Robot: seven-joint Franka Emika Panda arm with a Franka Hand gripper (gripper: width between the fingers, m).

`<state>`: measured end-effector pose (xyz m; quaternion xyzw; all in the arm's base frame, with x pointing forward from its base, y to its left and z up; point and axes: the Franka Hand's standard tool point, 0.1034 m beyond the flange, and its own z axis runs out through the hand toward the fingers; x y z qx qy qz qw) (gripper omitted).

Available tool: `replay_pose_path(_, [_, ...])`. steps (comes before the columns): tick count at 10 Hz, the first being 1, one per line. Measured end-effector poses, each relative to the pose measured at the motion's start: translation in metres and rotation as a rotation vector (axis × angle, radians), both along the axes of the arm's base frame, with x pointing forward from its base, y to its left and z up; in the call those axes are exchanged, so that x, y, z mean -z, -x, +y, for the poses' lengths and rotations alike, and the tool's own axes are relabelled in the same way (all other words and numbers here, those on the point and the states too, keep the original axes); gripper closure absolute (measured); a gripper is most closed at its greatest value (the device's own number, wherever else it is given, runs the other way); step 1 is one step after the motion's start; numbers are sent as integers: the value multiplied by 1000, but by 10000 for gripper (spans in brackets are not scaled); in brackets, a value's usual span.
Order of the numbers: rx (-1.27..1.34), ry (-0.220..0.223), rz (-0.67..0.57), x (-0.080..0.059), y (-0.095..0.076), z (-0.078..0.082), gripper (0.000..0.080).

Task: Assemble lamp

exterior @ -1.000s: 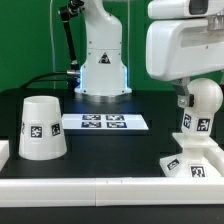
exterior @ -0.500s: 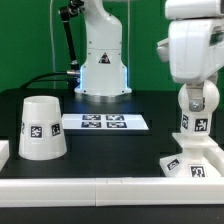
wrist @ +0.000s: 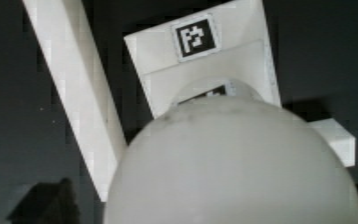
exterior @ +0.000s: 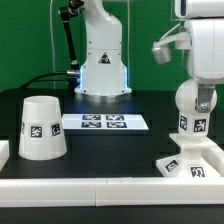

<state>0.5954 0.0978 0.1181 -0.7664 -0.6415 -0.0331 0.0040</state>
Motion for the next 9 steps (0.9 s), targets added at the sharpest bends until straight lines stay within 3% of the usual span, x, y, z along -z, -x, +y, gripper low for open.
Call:
replay_pose_path(1, [12,0,3,1,1,-1,100])
replay_pose_path(2, [16,0,6,2,2,-4,229])
replay_pose_path(5, [56,-1,8,2,2,-6,223])
replay_pose_path(9, [484,-45,-4,3,1,-7,223])
